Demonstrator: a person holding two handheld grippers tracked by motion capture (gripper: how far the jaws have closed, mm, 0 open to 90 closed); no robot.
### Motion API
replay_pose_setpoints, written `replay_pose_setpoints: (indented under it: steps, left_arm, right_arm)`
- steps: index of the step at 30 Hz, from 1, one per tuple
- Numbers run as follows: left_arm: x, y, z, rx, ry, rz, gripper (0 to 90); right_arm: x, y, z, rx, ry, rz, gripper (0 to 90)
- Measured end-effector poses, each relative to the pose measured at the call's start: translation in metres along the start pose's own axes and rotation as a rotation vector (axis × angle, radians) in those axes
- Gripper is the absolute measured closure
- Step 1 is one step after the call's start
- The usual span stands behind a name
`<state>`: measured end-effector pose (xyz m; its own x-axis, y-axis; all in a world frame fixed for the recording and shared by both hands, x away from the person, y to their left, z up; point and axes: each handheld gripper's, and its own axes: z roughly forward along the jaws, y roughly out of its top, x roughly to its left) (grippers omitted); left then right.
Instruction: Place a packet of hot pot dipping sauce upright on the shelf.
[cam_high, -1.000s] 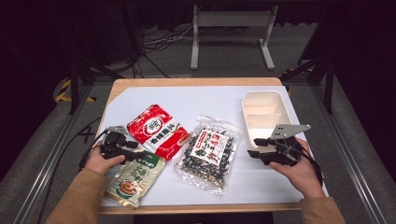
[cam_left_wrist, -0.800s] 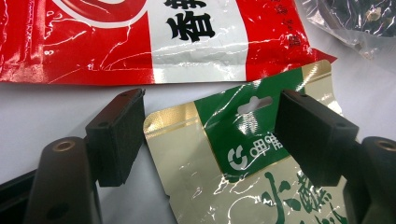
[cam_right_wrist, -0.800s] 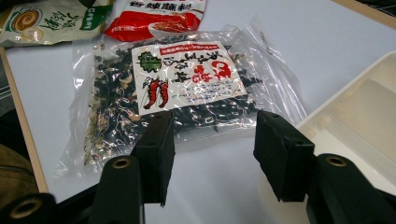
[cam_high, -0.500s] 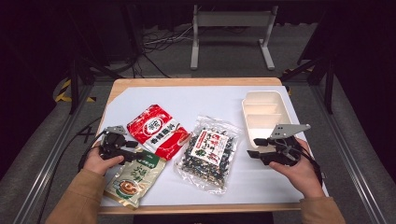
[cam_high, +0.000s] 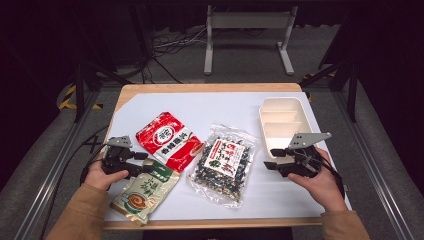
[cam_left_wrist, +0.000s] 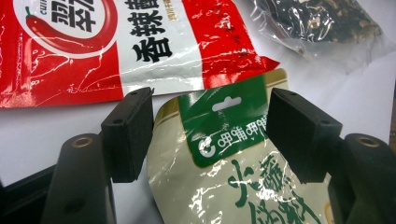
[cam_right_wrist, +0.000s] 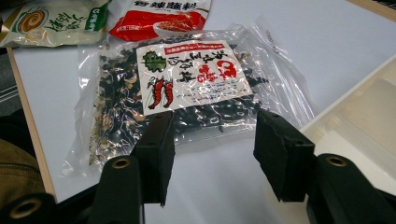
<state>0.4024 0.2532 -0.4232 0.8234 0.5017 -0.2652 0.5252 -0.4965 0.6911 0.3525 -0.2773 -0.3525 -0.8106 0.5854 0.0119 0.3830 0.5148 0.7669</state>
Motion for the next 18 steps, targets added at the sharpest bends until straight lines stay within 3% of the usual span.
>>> replay_pose_setpoints:
  steps: [4, 10, 14, 18]
  left_arm:
    - [-0.01, 0.0, -0.003, 0.002, -0.006, 0.045, 37.6]
    - [-0.018, 0.001, 0.005, 0.055, 0.005, 0.106, 39.1]
    - [-0.019, 0.001, 0.012, 0.084, 0.034, 0.125, 40.2]
    - [-0.015, 0.0, 0.017, 0.086, 0.053, 0.113, 42.9]
  right_arm:
    - [0.001, 0.0, 0.001, 0.001, 0.004, -0.002, 47.9]
    - [0.001, 0.001, 0.002, 0.005, 0.008, -0.006, 47.7]
    - [0.001, 0.001, 0.003, 0.008, 0.007, -0.006, 47.4]
    - [0.001, 0.001, 0.003, 0.011, 0.009, -0.007, 47.4]
